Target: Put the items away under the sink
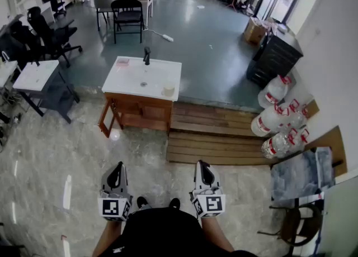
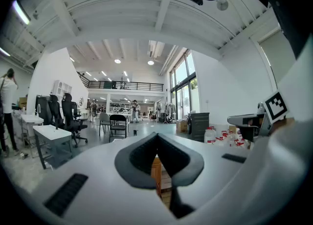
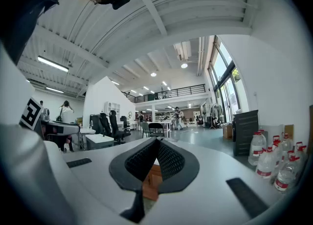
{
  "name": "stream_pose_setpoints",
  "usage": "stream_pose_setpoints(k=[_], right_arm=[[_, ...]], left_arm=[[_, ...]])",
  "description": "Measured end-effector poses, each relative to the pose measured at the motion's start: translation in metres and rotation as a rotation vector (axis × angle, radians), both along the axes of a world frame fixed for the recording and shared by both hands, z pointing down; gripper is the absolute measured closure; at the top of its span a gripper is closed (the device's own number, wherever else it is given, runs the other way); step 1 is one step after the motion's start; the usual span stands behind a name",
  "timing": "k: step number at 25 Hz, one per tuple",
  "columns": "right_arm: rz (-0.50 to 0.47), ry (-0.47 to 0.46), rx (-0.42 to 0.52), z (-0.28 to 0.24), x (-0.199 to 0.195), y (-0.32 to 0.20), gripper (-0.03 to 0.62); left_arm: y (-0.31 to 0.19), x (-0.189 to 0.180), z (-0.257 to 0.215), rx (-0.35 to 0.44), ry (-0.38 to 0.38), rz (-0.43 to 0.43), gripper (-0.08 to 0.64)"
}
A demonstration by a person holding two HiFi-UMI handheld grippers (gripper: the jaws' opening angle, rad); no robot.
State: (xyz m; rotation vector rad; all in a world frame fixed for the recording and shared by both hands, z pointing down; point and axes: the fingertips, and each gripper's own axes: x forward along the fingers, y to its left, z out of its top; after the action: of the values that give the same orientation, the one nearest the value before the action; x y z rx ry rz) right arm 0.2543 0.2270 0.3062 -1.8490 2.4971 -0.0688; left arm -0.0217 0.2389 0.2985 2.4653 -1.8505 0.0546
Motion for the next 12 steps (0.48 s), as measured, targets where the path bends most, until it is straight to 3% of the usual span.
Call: stream_pose_setpoints(k=[12], right_arm=[[0.02, 0.008, -0.001, -0.0012, -0.0018, 0.0044, 0.58]], left_arm=[[0.0002, 0.0036, 0.0006, -0.008, 0.013, 0.028, 0.554]])
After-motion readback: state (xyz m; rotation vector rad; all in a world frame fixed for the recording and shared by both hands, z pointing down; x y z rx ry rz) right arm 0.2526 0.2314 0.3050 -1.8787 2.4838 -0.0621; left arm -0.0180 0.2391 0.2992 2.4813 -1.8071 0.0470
